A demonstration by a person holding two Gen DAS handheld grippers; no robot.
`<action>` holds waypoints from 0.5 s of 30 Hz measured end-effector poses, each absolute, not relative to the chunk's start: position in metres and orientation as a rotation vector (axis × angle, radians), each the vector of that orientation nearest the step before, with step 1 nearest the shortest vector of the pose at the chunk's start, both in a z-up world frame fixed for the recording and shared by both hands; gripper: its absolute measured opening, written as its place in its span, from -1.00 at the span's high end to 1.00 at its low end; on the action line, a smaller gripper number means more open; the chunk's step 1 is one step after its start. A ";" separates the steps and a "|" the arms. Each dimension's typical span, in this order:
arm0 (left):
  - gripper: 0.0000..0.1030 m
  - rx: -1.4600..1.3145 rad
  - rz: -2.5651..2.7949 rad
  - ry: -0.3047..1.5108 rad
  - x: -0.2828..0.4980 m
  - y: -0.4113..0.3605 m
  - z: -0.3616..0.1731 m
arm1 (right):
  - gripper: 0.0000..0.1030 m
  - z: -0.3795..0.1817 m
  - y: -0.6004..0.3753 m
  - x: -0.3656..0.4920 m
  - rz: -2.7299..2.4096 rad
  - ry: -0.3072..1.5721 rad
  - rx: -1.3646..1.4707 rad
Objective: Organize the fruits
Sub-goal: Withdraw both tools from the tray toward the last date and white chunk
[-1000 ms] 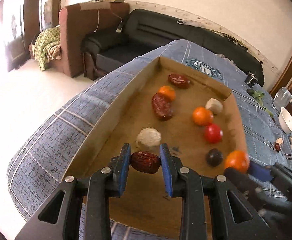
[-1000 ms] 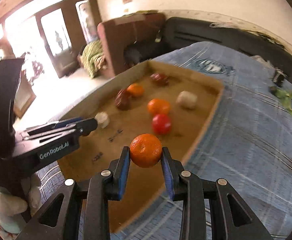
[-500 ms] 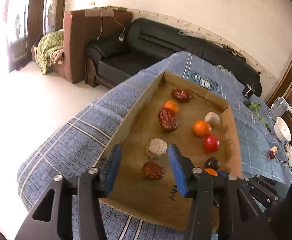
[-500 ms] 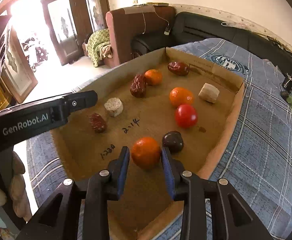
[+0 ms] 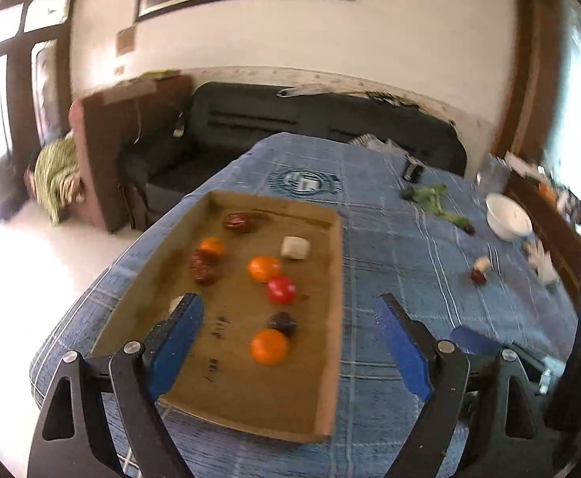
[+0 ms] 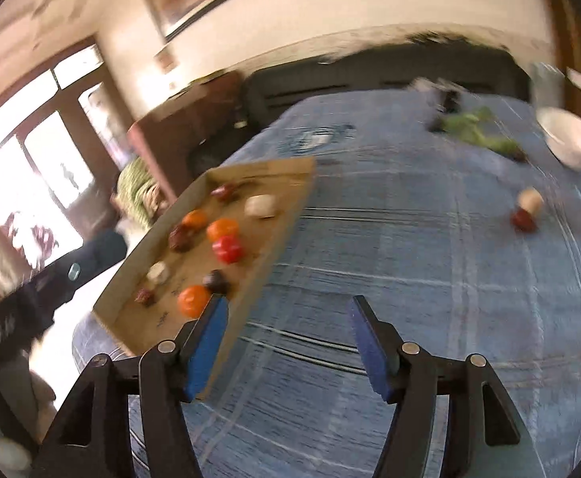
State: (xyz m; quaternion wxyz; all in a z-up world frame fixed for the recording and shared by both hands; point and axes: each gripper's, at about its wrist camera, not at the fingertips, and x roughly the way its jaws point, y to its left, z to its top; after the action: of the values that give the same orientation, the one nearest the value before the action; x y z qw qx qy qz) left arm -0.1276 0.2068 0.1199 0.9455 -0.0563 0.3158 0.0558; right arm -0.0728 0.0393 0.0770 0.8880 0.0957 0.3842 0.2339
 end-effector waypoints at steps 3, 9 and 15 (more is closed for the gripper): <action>-0.69 -0.055 0.115 0.648 -0.128 0.182 0.120 | -0.32 0.076 0.013 -0.075 0.431 0.797 0.252; -0.69 0.019 0.130 0.632 -0.132 0.154 0.125 | -0.34 0.072 -0.019 -0.079 0.394 0.789 0.318; -0.69 0.074 0.141 0.614 -0.135 0.134 0.128 | -0.35 0.068 -0.035 -0.085 0.388 0.785 0.353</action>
State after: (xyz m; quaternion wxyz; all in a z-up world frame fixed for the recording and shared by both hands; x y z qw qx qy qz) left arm -0.1346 0.1343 0.1275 0.9501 0.0365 0.3019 0.0694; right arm -0.0847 -0.0345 0.0678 0.8908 0.1698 0.3779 0.1868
